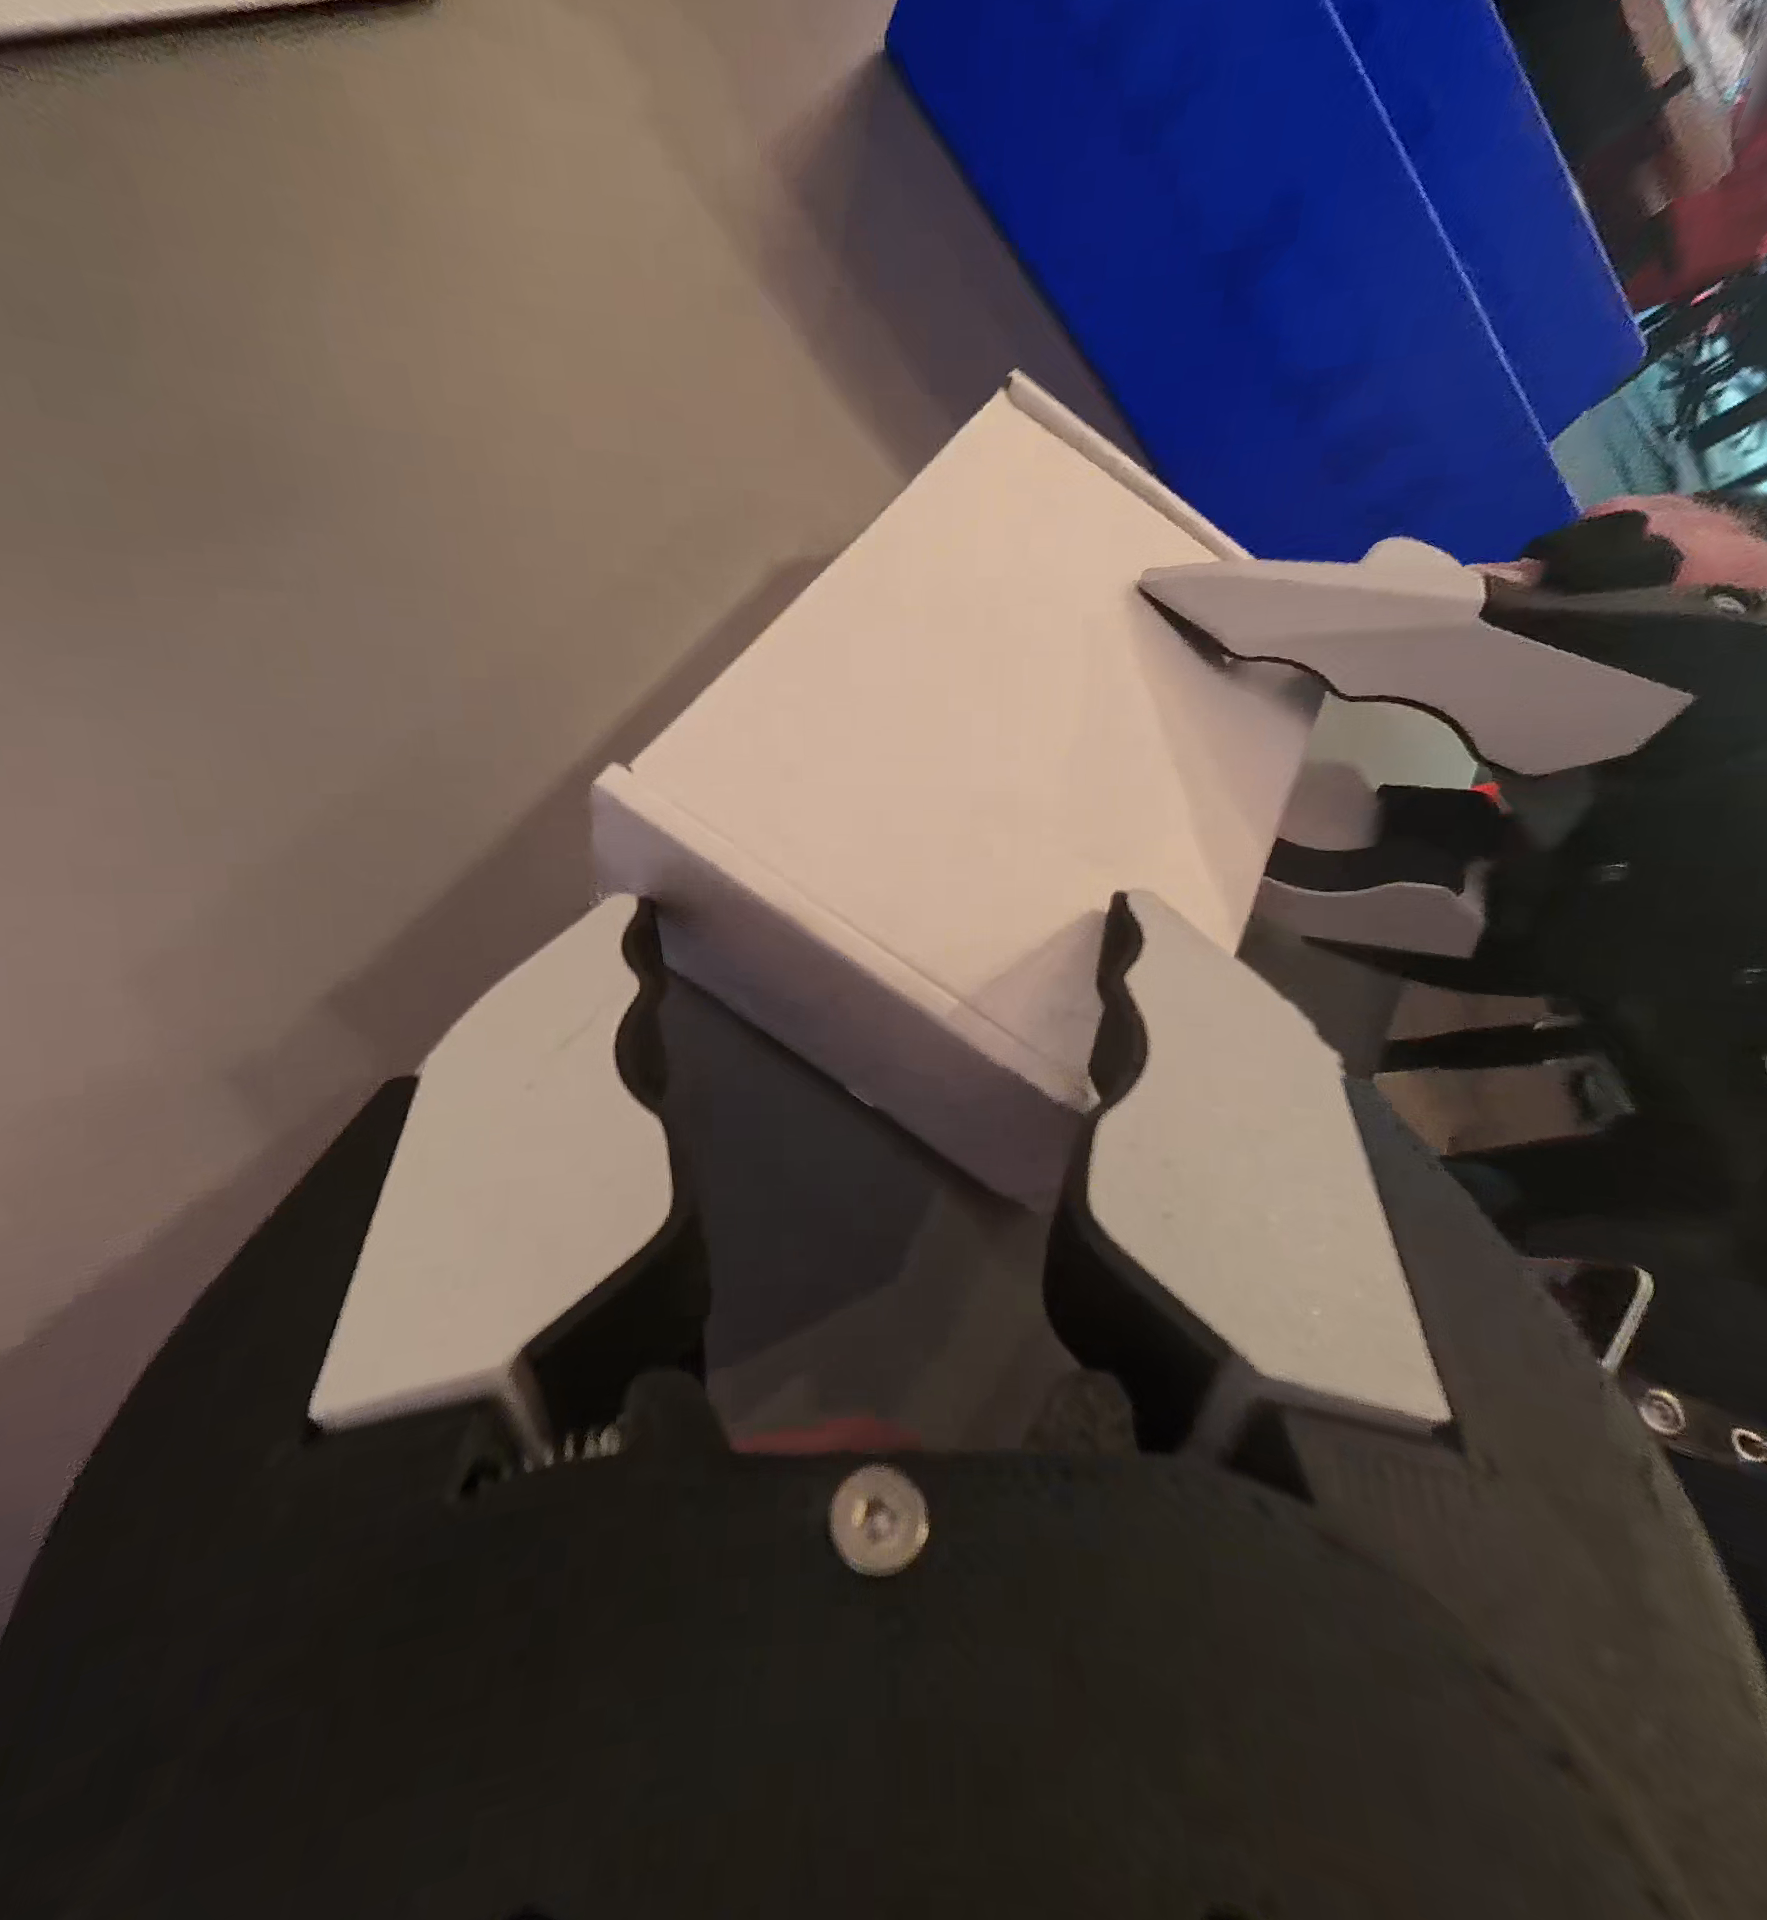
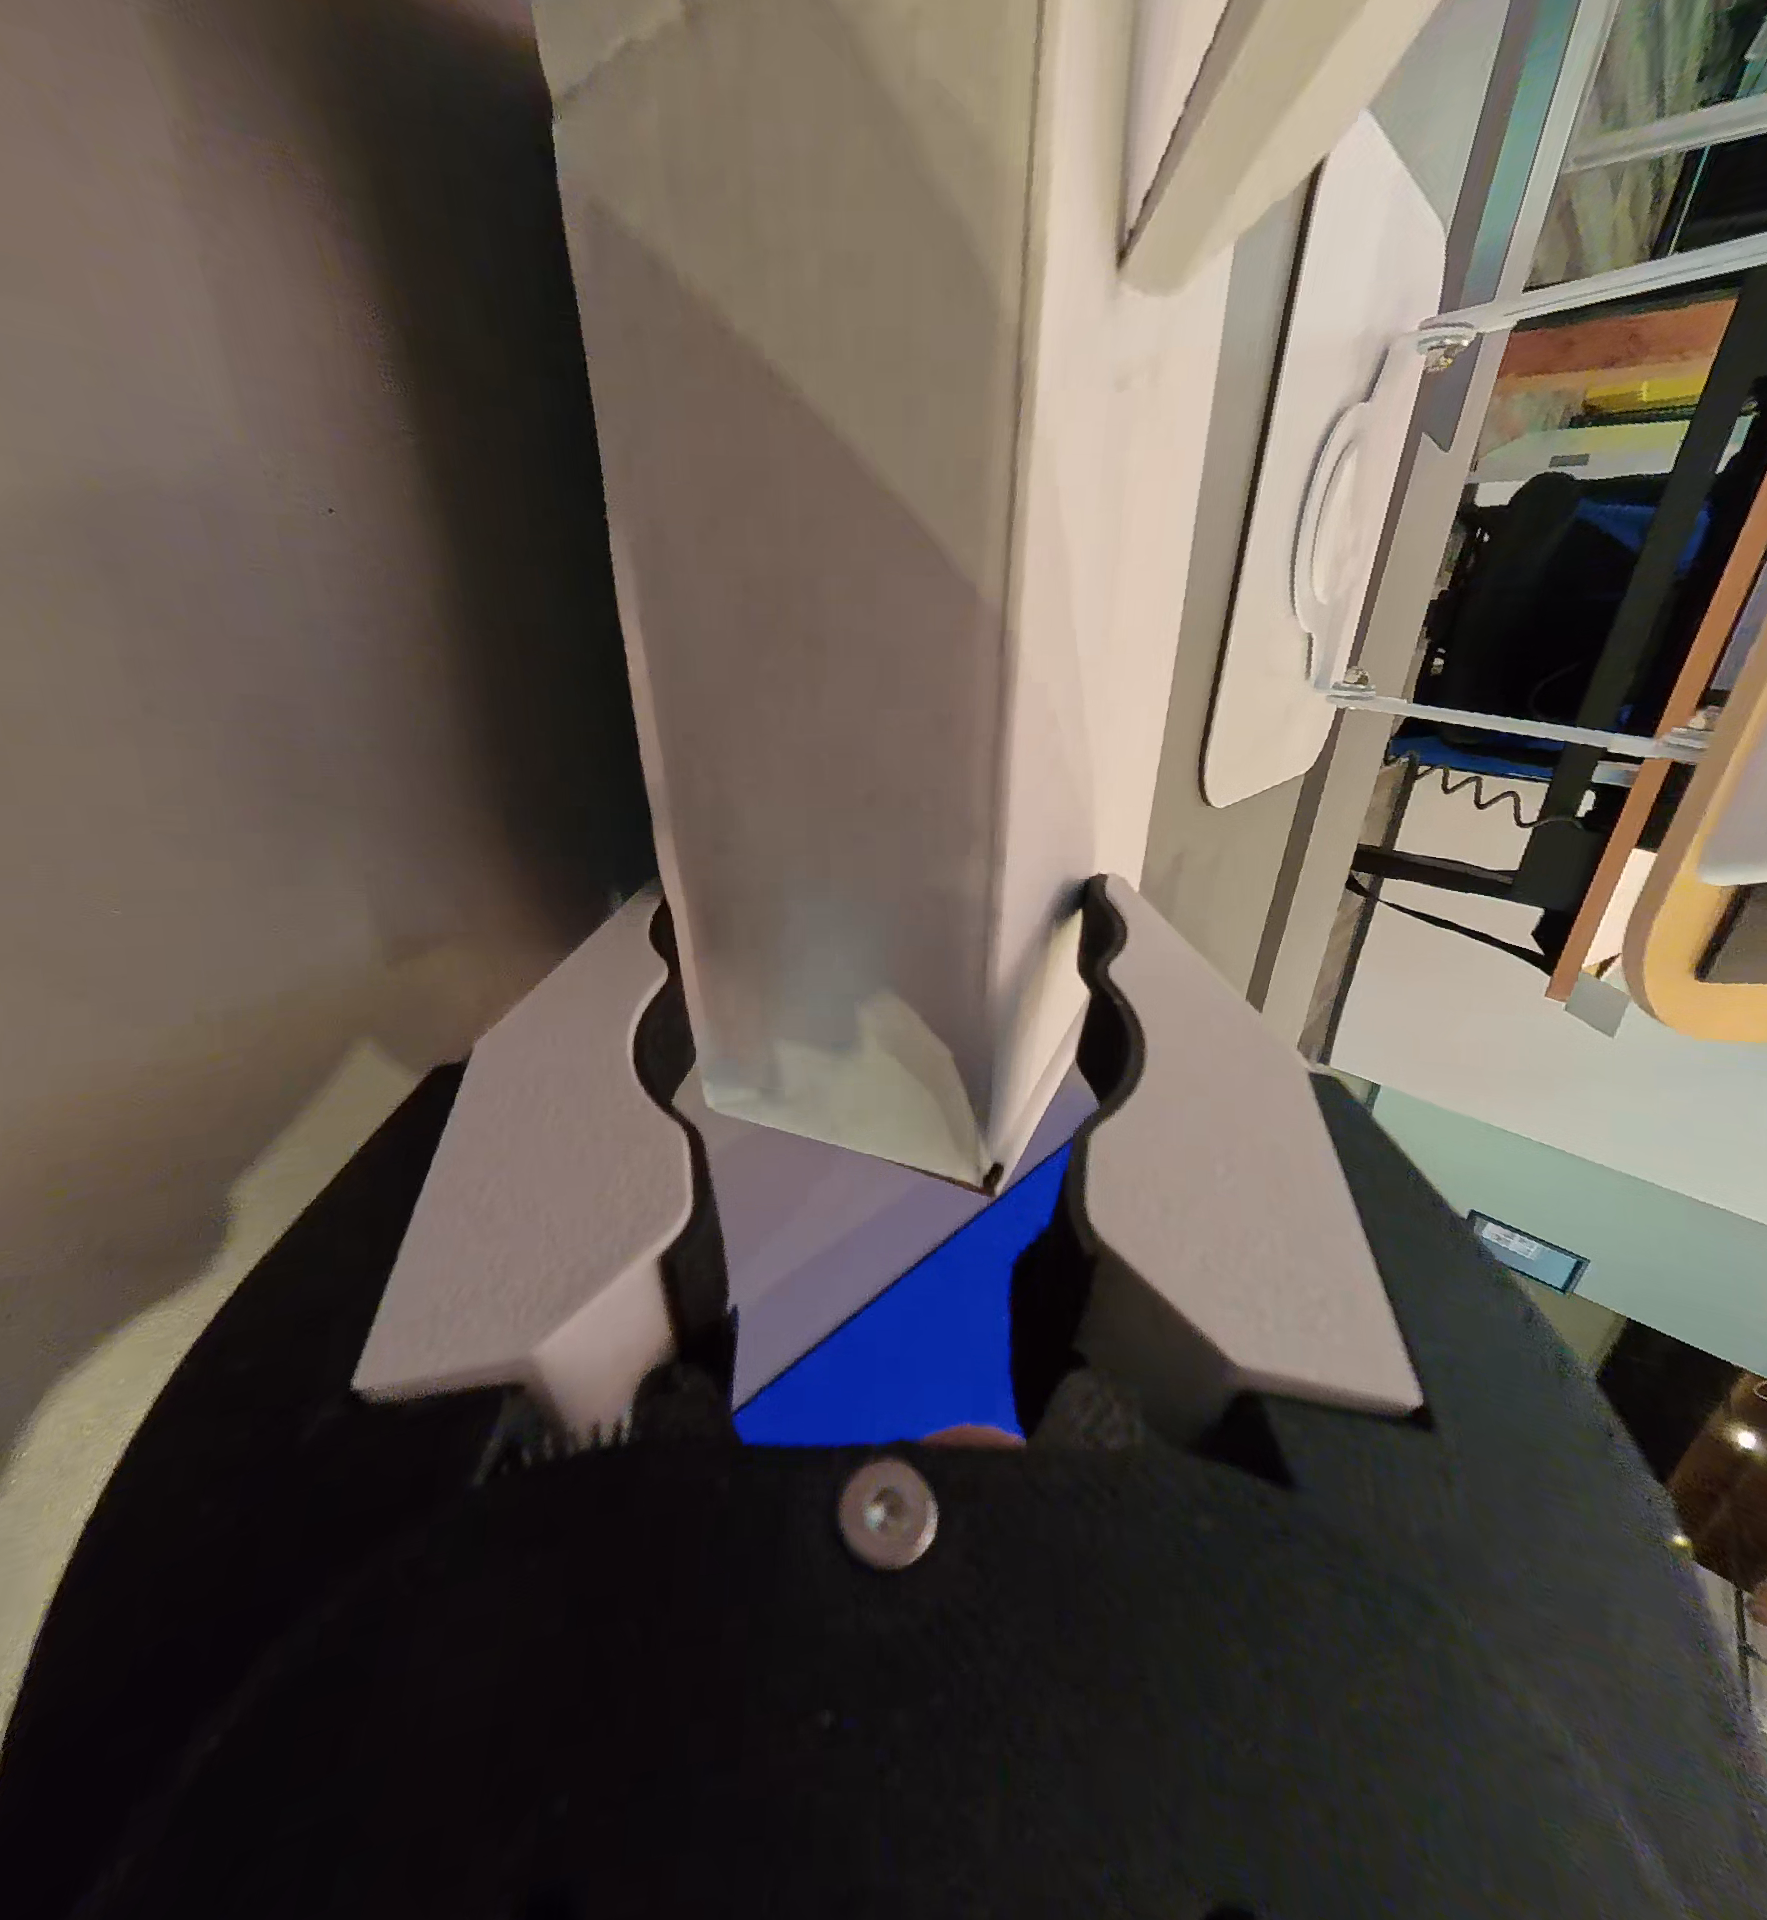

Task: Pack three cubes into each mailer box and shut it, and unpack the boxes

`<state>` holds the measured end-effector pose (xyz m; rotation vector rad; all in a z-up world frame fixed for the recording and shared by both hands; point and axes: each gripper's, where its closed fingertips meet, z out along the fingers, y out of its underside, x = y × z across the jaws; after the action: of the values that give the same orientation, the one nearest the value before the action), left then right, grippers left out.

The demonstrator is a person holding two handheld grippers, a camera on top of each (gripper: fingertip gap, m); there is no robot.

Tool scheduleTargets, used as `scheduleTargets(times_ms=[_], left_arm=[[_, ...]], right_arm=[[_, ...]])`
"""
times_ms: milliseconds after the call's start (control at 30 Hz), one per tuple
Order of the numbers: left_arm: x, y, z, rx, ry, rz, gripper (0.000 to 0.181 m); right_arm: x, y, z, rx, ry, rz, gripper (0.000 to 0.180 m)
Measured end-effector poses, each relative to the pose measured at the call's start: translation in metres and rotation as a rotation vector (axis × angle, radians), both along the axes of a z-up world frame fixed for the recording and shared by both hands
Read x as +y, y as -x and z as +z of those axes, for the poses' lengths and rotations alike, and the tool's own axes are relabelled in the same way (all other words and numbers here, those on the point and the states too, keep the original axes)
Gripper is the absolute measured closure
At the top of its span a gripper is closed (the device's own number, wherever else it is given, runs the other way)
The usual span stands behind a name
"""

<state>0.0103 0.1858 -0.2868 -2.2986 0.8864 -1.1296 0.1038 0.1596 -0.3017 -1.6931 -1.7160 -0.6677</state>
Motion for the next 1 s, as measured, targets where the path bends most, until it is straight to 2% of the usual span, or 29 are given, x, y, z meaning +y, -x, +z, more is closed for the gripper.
scheduleTargets(times_ms=[467, 567, 600, 633, 733, 800, 1000], left_arm=[[0.003, 0.003, -0.001, -0.119, 0.059, 0.019, 0.104], [0.004, 0.004, -0.003, -0.115, 0.054, 0.017, 0.099], [0.003, 0.005, -0.008, -0.088, 0.048, 0.008, 0.102], [0.0, 0.007, -0.017, -0.034, 0.034, -0.011, 0.106], [-0.001, 0.005, -0.015, -0.073, 0.057, 0.01, 0.114], [0.002, 0.006, -0.014, -0.021, -0.005, 0.001, 0.11], [0.001, 0.004, -0.016, -0.047, 0.031, 0.0, 0.111]], right_arm=[[-0.002, 0.003, 0.003, 0.072, 0.095, 0.002, 0.104], [-0.004, 0.004, 0.001, 0.082, 0.107, 0.005, 0.104], [-0.01, 0.008, -0.001, 0.122, 0.154, 0.005, 0.106], [-0.013, 0.008, -0.003, 0.154, 0.181, -0.005, 0.115], [-0.013, 0.008, -0.002, 0.164, 0.187, -0.013, 0.117], [-0.012, 0.008, -0.001, 0.135, 0.193, -0.021, 0.117], [-0.01, 0.006, 0.001, 0.17, 0.263, -0.021, 0.12]])
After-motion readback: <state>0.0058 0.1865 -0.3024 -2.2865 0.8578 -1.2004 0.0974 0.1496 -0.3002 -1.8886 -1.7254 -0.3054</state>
